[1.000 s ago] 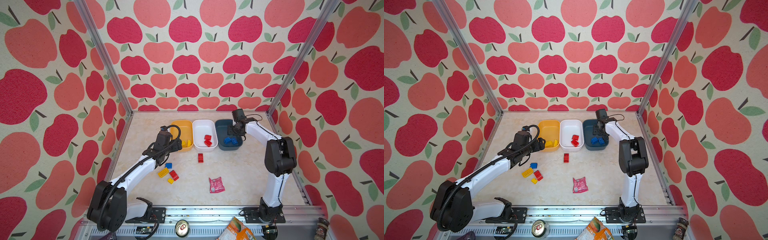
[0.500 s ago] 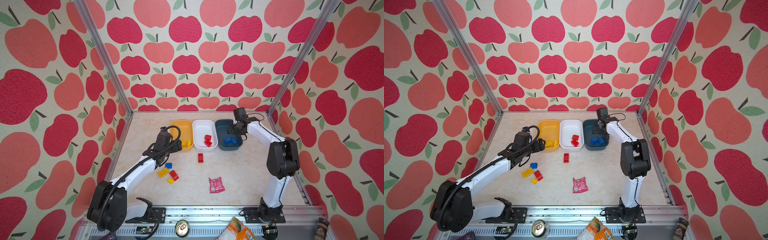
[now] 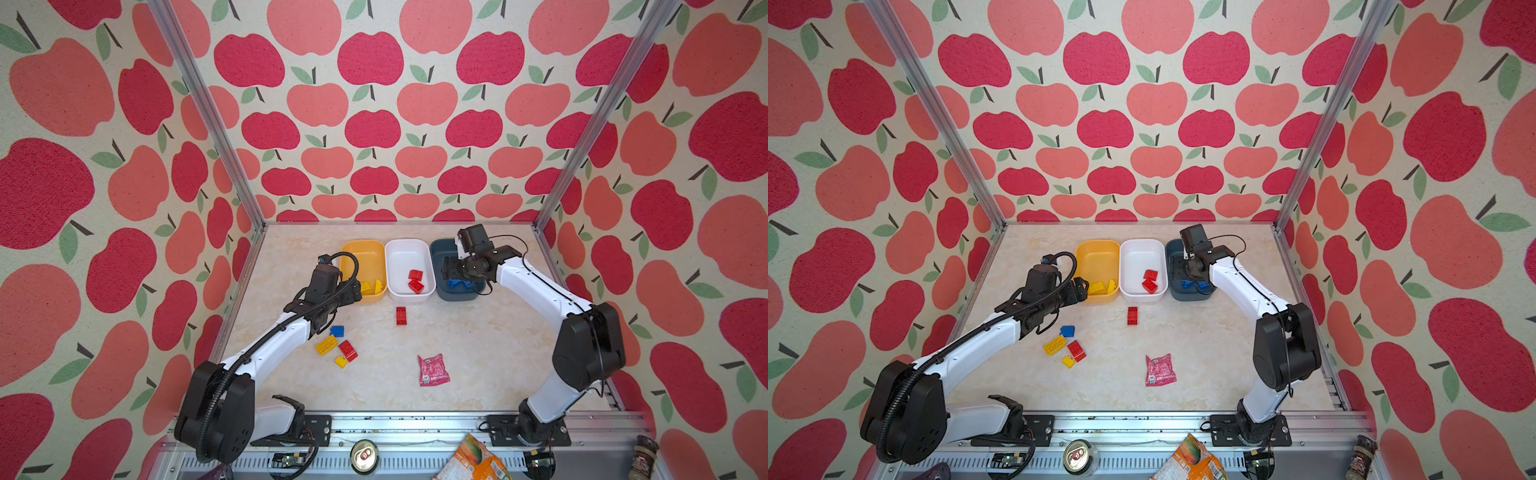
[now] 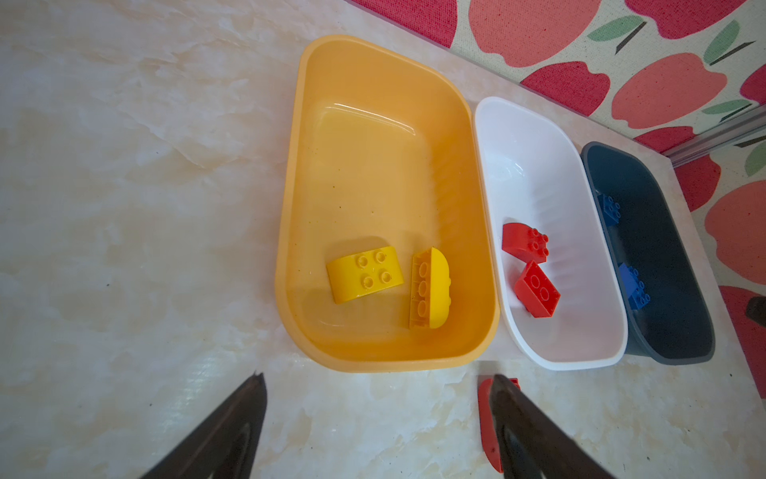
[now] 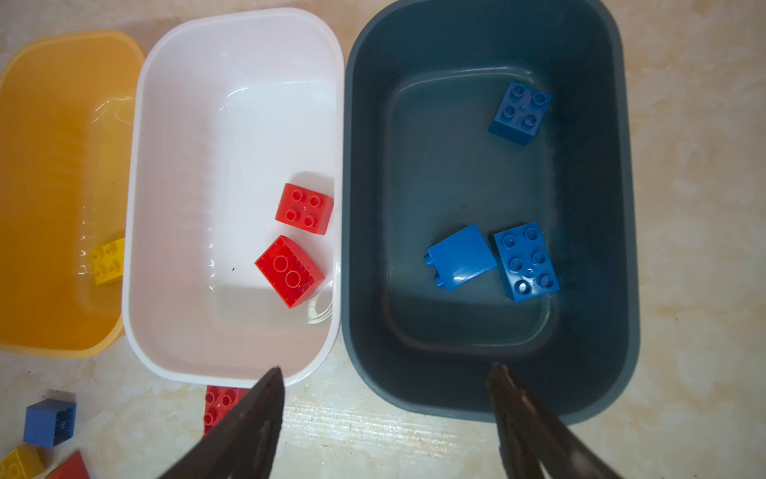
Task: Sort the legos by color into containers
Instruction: 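Move the right gripper down to the red brick beside the white bin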
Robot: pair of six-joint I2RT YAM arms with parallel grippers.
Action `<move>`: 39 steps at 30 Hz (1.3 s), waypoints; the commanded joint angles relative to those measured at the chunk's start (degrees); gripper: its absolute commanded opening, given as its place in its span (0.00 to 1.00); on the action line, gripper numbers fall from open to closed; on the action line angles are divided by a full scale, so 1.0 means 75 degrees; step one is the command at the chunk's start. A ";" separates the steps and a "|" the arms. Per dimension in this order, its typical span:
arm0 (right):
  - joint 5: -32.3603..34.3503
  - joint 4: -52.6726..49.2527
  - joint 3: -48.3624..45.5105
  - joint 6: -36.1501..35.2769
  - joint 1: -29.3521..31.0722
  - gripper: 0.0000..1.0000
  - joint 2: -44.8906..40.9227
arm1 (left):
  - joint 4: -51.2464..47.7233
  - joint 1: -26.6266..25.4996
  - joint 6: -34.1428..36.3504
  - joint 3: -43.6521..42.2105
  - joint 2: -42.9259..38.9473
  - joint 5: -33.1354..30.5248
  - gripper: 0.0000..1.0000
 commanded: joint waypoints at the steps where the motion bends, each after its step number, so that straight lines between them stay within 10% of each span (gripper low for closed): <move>1: -0.0195 -0.0201 -0.0311 0.0554 0.0413 0.82 -0.0312 | 0.0128 0.0063 -0.0125 -0.0111 -0.0078 0.0172 0.87; 23: -0.0065 -0.0189 0.0091 0.1365 0.2876 0.87 0.1088 | 0.0116 0.0284 -0.0031 -0.0608 -0.0680 0.0429 0.87; 39: 0.0369 -0.0812 0.1166 0.1260 0.3215 0.67 0.2618 | 0.0139 0.0397 -0.0090 -0.0883 -0.1032 0.0454 0.87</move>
